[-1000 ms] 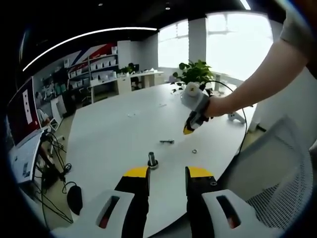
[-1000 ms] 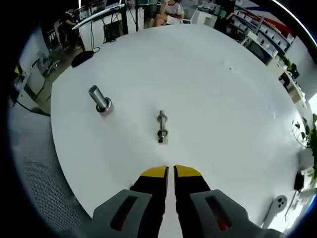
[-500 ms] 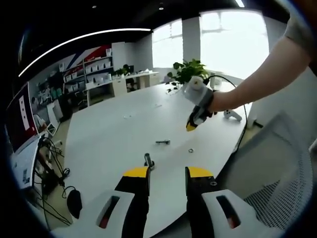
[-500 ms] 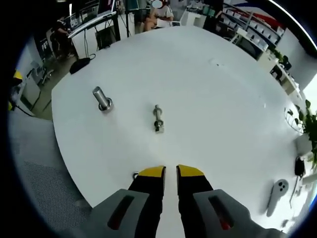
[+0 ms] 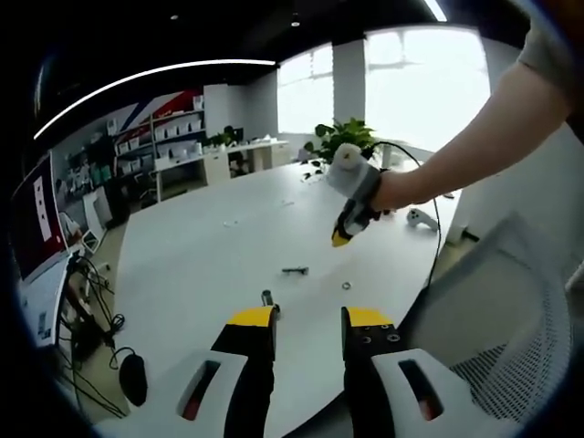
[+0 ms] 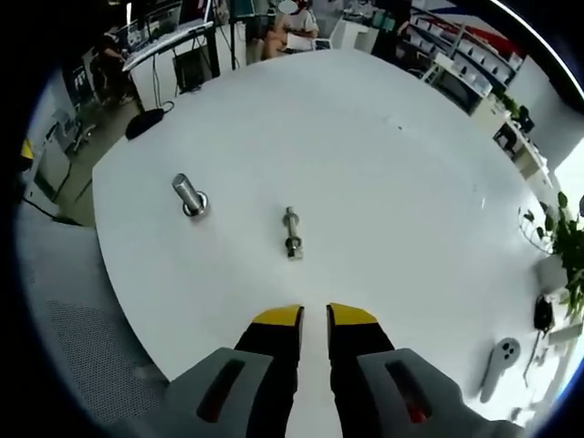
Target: Place the washer onto the threaded stud by aligning its center hole with the stud, sliding it down to the base, and recovering from edge contact or off-axis alignment until the washer reaches the visible bottom stop.
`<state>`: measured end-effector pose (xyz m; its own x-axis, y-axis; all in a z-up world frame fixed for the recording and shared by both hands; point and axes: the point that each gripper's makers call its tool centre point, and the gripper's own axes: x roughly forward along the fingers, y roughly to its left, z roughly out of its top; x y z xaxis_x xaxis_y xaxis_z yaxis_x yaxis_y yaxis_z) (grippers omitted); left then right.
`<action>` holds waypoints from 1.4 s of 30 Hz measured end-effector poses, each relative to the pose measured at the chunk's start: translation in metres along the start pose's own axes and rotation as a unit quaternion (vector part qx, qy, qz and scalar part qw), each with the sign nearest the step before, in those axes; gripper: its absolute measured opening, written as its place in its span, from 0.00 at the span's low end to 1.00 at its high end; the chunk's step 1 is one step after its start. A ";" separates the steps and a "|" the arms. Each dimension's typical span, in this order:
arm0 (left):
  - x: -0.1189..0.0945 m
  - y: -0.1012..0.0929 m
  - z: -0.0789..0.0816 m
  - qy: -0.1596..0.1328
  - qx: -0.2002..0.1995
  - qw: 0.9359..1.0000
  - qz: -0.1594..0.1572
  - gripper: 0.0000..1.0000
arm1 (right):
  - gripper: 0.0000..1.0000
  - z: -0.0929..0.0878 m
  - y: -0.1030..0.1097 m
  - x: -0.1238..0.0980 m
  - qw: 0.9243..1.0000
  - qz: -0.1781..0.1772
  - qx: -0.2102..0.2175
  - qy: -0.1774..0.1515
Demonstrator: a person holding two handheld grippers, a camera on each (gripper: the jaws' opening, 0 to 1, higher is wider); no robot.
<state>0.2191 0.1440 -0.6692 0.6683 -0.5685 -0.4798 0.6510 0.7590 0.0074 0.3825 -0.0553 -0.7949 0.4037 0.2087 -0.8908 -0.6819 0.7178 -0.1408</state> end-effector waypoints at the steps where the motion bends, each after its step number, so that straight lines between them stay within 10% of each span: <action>1: 0.000 0.000 0.000 -0.001 0.000 1.000 0.000 0.27 | 0.13 0.003 0.000 0.001 1.000 0.000 -0.003 0.001; 24: -0.002 0.011 -0.007 0.008 -0.030 0.999 0.021 0.26 | 0.16 0.071 0.017 0.073 0.999 0.037 -0.039 0.003; 42: -0.003 0.016 -0.007 0.006 -0.041 0.999 0.030 0.26 | 0.16 0.067 0.023 0.100 0.996 0.049 -0.072 0.029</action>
<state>0.2249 0.1598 -0.6742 0.7003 -0.5173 -0.4920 0.5778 0.8154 -0.0348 0.4482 0.0264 -0.8583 0.2989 0.2317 -0.9257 -0.7980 0.5926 -0.1094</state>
